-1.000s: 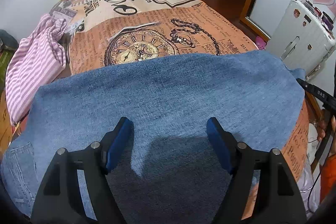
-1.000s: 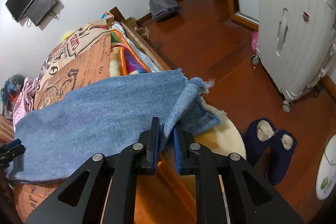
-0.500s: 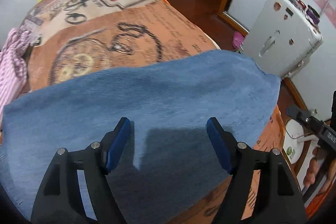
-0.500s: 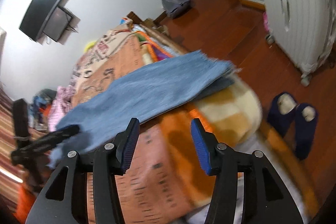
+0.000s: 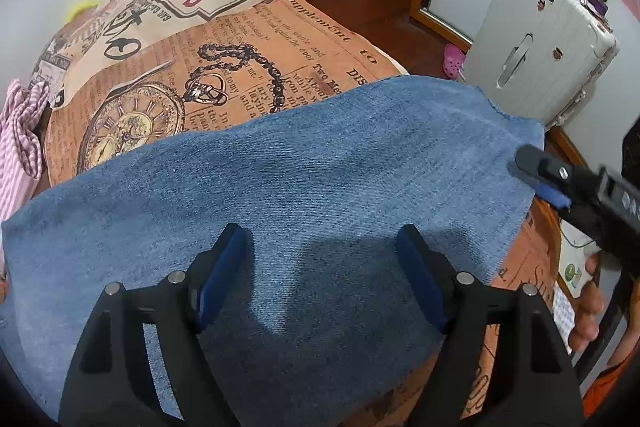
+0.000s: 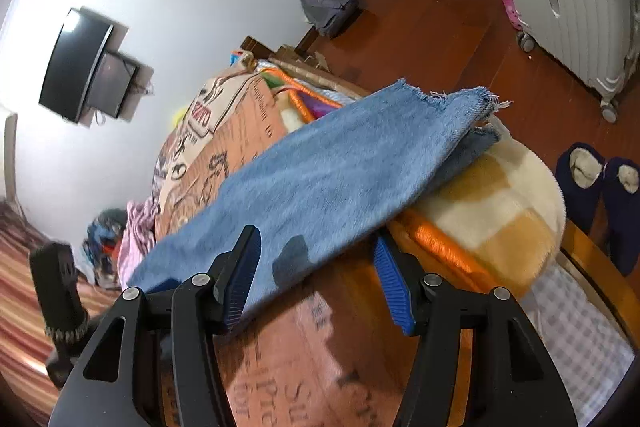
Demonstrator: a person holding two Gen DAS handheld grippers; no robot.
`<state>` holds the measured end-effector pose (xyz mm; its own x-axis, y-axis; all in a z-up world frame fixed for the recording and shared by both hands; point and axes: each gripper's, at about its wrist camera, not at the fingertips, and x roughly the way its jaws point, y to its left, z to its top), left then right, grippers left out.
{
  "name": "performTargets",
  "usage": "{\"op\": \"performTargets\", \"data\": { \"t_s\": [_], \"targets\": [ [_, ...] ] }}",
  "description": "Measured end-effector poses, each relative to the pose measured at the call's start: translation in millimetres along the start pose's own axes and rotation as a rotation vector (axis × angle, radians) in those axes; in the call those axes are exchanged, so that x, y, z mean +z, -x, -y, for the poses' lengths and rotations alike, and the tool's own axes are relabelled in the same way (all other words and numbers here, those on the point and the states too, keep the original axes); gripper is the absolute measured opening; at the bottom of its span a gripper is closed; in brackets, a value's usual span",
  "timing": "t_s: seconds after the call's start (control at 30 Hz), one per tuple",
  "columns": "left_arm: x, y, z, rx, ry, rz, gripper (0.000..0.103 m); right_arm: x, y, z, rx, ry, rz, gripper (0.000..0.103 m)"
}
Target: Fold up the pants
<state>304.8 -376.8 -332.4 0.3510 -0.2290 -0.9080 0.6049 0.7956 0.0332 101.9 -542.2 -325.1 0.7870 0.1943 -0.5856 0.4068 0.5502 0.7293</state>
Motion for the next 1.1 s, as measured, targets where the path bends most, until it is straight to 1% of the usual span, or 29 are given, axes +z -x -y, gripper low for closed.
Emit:
{"op": "performTargets", "data": {
  "t_s": [0.17,0.27,0.33,0.4,0.43,0.5,0.53,0.6,0.63,0.77,0.9,1.0,1.1],
  "targets": [
    [0,-1,-1,-0.009,0.004,0.004,0.080,8,-9,6,0.005,-0.040,0.017,0.055],
    [0,-2,-1,-0.008,0.004,0.007,0.081,13,-15,6,-0.016,-0.048,0.039,0.055],
    [0,-2,1,-0.002,-0.002,0.010,0.081,17,-18,4,-0.040,-0.044,0.054,0.052],
    [0,-3,1,-0.002,-0.001,0.011,0.081,20,-19,1,-0.059,-0.038,0.063,0.043],
    [0,-3,-1,-0.007,0.003,0.012,0.081,21,-18,1,-0.060,-0.038,0.069,0.041],
    [0,-3,-2,-0.016,0.010,0.014,0.081,23,-16,1,-0.059,-0.039,0.078,0.032],
    [0,-2,-2,-0.018,0.011,0.015,0.081,24,-13,0,-0.057,-0.033,0.082,0.030],
    [0,-2,-2,-0.019,0.010,0.018,0.081,26,-5,-4,-0.055,-0.002,0.089,0.014],
    [-1,-2,-2,-0.020,0.009,0.019,0.081,26,-2,-6,-0.047,0.006,0.095,0.014],
    [-2,2,-5,-0.042,0.024,0.028,0.081,30,10,-28,-0.045,0.069,0.129,0.010],
    [-5,15,-13,-0.077,0.064,0.052,0.081,32,23,-62,-0.039,0.153,0.175,0.008],
    [-10,35,-25,-0.090,0.088,0.095,0.081,33,32,-88,-0.018,0.208,0.198,0.007],
    [-17,62,-44,-0.070,0.103,0.152,0.081,31,40,-116,-0.002,0.270,0.223,0.007]
  ]
}}
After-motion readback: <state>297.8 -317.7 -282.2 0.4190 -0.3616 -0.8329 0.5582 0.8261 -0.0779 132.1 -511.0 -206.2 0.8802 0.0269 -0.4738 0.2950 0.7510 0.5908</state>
